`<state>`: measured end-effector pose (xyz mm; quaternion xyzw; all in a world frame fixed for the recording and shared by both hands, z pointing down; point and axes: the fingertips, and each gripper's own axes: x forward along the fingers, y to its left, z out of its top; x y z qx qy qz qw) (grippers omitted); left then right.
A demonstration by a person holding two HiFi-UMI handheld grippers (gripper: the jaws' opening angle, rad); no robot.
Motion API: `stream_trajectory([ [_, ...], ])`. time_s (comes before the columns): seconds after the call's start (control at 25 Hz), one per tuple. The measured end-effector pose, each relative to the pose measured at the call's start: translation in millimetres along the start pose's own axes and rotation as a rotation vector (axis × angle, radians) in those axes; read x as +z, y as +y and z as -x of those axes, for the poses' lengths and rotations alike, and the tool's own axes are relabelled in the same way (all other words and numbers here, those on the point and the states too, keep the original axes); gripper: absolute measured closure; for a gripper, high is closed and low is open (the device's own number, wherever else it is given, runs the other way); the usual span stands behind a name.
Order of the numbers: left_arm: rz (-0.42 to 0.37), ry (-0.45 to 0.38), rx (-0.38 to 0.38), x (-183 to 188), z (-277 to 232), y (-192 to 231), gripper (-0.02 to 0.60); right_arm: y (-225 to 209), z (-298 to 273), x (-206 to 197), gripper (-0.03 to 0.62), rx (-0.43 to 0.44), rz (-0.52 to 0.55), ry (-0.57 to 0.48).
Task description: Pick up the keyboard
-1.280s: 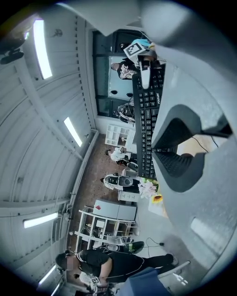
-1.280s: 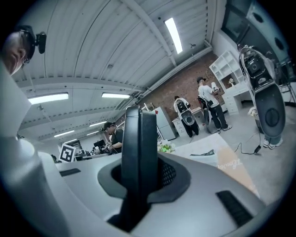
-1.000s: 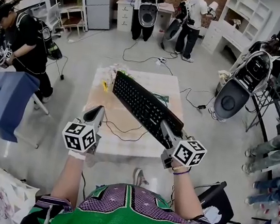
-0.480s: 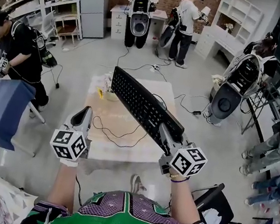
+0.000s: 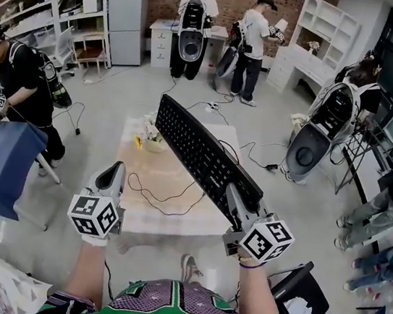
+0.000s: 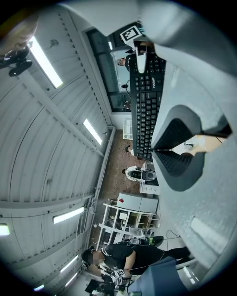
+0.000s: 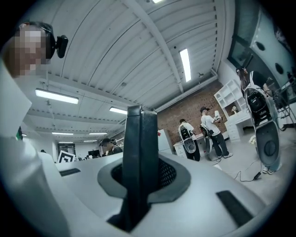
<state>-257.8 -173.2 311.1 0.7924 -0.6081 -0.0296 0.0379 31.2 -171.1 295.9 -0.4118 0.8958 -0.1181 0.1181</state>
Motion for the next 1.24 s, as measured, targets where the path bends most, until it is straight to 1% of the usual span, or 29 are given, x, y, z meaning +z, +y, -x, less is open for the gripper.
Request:
stream_trajectory([
  [0.4, -0.001, -0.015, -0.008, 7.6, 19.5, -0.5, 0.555, 13.2, 9.5, -1.0, 0.531, -0.035, 0.046, 0.02],
  [0.84, -0.01, -0.029, -0.012, 12.9, 28.4, 4.8, 0.555, 14.6, 8.0, -2.0, 0.531, -0.059, 0.053, 0.029],
  [1.24, -0.006, -0.033, -0.013, 13.3, 25.4, 9.1, 0.557, 16.5, 1.1, 2.7, 0.531, -0.051, 0.066, 0.029],
])
